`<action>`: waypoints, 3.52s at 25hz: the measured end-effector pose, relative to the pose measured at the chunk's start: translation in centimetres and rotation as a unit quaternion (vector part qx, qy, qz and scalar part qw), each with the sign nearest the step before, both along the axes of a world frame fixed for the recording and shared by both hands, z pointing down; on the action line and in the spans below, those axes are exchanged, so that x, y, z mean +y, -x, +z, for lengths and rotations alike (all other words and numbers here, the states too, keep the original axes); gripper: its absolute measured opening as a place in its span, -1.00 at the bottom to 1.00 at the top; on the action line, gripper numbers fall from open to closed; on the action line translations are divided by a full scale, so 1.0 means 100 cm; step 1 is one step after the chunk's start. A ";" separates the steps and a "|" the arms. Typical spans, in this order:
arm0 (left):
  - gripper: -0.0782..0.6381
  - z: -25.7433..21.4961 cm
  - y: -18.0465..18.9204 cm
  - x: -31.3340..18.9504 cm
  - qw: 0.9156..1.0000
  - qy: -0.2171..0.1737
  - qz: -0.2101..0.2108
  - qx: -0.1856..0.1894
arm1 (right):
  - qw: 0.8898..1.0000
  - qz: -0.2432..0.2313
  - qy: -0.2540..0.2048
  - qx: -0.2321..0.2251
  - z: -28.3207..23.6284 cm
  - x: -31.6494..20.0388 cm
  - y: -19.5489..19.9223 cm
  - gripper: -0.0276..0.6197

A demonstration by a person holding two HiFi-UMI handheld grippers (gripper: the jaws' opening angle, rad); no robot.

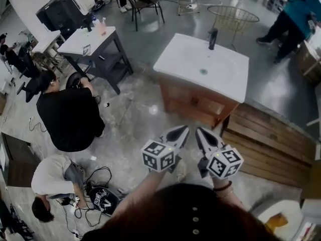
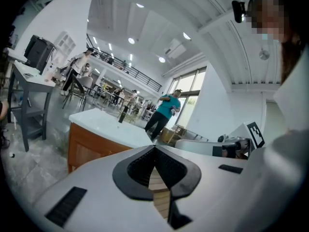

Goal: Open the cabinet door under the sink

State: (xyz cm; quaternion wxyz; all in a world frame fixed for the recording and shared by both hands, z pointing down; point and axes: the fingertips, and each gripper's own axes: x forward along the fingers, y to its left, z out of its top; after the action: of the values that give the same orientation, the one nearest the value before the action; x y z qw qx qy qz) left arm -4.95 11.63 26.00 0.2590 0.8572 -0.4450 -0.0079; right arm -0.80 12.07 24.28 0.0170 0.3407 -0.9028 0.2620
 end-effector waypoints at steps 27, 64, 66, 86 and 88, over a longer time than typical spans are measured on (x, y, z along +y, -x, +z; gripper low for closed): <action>-0.76 0.055 -0.003 -0.141 0.996 0.062 0.062 -0.033 | 0.993 0.091 0.068 0.038 0.063 -0.146 -0.018 -0.90; -0.76 0.305 0.029 -0.229 0.985 0.164 0.053 -0.021 | 0.961 0.169 0.141 0.166 0.326 -0.249 -0.002 -0.89; -0.76 0.312 0.027 -0.236 0.986 0.158 0.057 -0.021 | 0.959 0.179 0.143 0.166 0.337 -0.253 -0.007 -0.89; -0.76 0.361 0.016 -0.259 0.981 0.178 0.078 -0.017 | 0.943 0.217 0.210 0.143 0.432 -0.294 -0.012 -0.64; -0.76 0.364 0.014 -0.260 0.980 0.180 0.079 -0.017 | 0.942 0.220 0.218 0.133 0.437 -0.298 -0.014 -0.58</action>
State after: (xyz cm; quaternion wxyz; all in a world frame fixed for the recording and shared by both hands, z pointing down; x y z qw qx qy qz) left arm -6.40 -14.38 62.44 0.4011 0.8291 -0.3745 0.1069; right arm 0.61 -17.70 67.95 0.1526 0.5502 -0.7161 0.4015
